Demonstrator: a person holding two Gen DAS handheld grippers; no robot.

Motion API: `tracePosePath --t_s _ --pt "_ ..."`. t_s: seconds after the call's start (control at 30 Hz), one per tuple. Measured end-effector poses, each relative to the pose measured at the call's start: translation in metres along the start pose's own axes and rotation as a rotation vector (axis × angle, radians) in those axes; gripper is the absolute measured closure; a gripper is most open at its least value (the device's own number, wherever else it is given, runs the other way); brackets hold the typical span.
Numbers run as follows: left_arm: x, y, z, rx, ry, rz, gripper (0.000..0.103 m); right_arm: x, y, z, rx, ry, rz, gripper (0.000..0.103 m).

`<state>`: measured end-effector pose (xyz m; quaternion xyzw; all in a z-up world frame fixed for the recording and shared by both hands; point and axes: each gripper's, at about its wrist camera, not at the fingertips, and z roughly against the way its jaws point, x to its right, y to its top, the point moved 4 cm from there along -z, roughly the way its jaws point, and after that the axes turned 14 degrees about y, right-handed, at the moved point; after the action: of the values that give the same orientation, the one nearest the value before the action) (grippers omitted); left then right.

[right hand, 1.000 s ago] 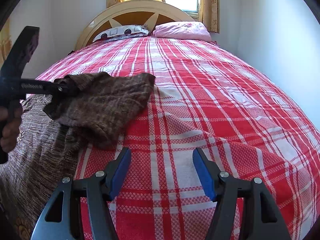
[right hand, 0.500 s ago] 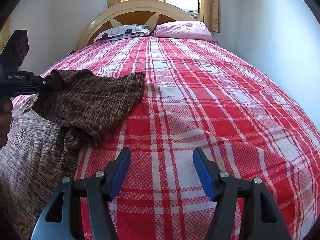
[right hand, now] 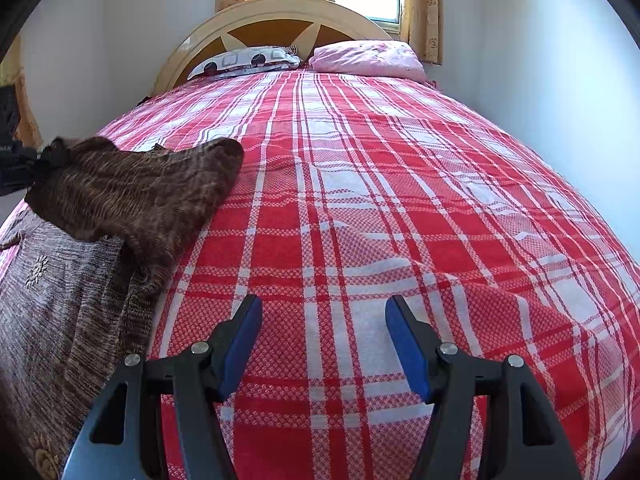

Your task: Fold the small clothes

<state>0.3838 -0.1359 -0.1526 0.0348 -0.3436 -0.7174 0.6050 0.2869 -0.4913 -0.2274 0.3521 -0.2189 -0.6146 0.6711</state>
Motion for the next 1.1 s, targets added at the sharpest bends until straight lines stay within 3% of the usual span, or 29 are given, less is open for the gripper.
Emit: tracePosePath --t_s 0.17,0.23,0.27,0.3,0.33,0.37,0.43,0.53,0.67,0.8,0.93,1.0,1.1 --pt "-0.016 -0.014 -0.019 -0.022 0.066 0.018 0.092 0.000 0.000 -0.001 -0.003 -0.003 0.001 0.038" --pt "-0.027 -0.019 -0.028 -0.014 0.178 0.007 0.086 0.000 0.000 -0.001 -0.006 -0.003 0.002 0.038" --pt "-0.029 -0.020 -0.032 -0.012 0.235 -0.008 0.081 0.000 0.000 -0.001 -0.006 -0.003 0.002 0.038" --pt "-0.031 -0.022 -0.036 -0.014 0.286 -0.026 0.069 0.000 0.000 -0.002 -0.006 -0.004 0.002 0.038" --pt "-0.032 -0.023 -0.036 -0.001 0.312 -0.041 0.068 0.000 0.000 -0.002 -0.006 -0.004 0.002 0.038" --pt "-0.031 -0.024 -0.035 0.020 0.321 -0.061 0.067 0.000 0.000 -0.002 -0.007 -0.004 0.002 0.038" --pt "-0.029 -0.026 -0.032 0.029 0.340 -0.078 0.050 0.000 0.000 -0.002 -0.008 -0.005 0.003 0.038" --pt "-0.019 -0.026 -0.028 0.077 0.368 -0.117 0.036 0.000 0.000 -0.003 -0.013 -0.007 0.006 0.038" --pt "-0.007 -0.015 -0.034 0.101 0.416 -0.179 0.031 -0.001 0.000 -0.003 -0.012 -0.004 0.006 0.038" --pt "-0.039 0.001 -0.049 0.079 0.680 -0.167 0.028 0.000 0.000 -0.003 -0.014 0.000 0.006 0.038" --pt "-0.079 0.003 -0.032 0.089 0.752 -0.045 0.025 0.000 0.000 -0.004 -0.014 0.003 0.005 0.038" --pt "-0.092 -0.004 -0.030 0.057 0.742 -0.010 0.025 0.001 0.000 -0.004 -0.017 0.002 0.009 0.038" --pt "-0.092 -0.018 -0.017 0.071 0.709 0.003 0.025 0.000 0.000 -0.003 -0.013 0.002 0.012 0.038"
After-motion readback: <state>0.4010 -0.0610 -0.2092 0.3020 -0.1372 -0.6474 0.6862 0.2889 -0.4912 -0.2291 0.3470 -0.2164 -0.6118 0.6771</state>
